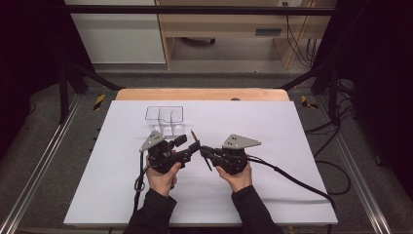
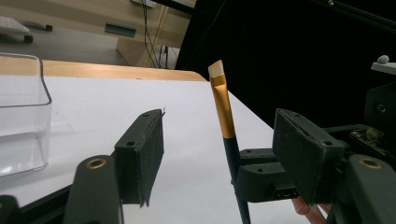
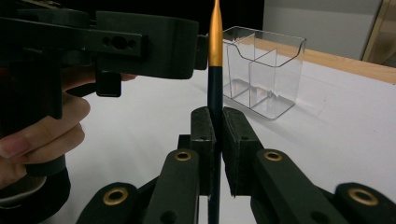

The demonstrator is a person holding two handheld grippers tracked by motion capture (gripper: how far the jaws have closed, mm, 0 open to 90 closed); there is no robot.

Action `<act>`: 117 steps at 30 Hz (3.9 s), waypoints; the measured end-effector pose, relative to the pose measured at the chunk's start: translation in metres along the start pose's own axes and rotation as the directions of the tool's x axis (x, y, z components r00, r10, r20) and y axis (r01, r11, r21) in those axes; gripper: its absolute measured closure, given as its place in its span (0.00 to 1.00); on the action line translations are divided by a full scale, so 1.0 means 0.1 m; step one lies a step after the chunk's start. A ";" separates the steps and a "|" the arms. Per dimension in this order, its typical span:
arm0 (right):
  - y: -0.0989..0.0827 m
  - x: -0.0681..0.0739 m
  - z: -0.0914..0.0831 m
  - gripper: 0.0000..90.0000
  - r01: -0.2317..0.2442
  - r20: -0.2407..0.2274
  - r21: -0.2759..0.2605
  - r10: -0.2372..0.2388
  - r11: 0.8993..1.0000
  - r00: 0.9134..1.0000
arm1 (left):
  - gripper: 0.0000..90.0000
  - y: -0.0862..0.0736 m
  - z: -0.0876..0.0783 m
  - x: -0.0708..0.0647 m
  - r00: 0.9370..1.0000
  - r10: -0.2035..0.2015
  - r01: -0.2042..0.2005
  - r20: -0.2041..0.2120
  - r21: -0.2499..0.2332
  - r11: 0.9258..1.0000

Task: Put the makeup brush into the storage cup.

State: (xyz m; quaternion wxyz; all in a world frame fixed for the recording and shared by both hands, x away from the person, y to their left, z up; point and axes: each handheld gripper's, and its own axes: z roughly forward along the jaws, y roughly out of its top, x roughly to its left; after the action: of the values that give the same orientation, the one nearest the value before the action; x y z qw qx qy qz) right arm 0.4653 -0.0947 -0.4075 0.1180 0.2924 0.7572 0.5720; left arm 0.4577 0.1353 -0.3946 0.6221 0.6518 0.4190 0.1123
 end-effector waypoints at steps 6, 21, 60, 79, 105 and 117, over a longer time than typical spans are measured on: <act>-0.01 0.01 0.02 0.93 -0.003 0.000 -0.002 0.003 1.000 1.000 | 0.48 -0.02 0.04 -0.01 1.000 -0.028 0.028 0.011 -0.003 1.000; -0.02 0.01 0.02 0.93 -0.003 0.001 -0.006 0.003 1.000 1.000 | 0.71 -0.05 0.05 -0.03 0.997 -0.073 0.073 0.016 -0.032 0.997; 0.01 0.02 -0.03 0.77 0.007 -0.008 0.006 -0.007 1.000 1.000 | 0.92 -0.02 -0.02 -0.08 1.000 0.010 -0.011 -0.006 -0.045 0.999; 0.05 -0.11 -0.13 0.36 0.025 0.112 0.050 -0.030 0.998 0.993 | 0.92 0.14 -0.23 0.00 0.994 0.099 -0.099 -0.041 -0.016 0.995; -0.17 -0.41 -0.56 0.08 -0.033 0.270 0.091 0.007 0.995 0.963 | 0.92 0.33 -0.54 0.27 0.979 0.156 -0.155 -0.128 0.014 0.988; -0.29 -0.52 -0.81 0.05 -0.069 0.305 0.096 0.036 0.993 0.952 | 0.92 0.42 -0.61 0.34 0.973 0.163 -0.164 -0.163 0.009 0.986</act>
State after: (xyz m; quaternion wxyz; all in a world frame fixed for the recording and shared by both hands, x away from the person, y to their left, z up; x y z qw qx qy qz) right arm 0.4561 -0.1945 -0.4171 0.2017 0.4026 0.7513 0.4825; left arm 0.4559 0.2077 -0.3570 0.5759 0.6711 0.4133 0.2173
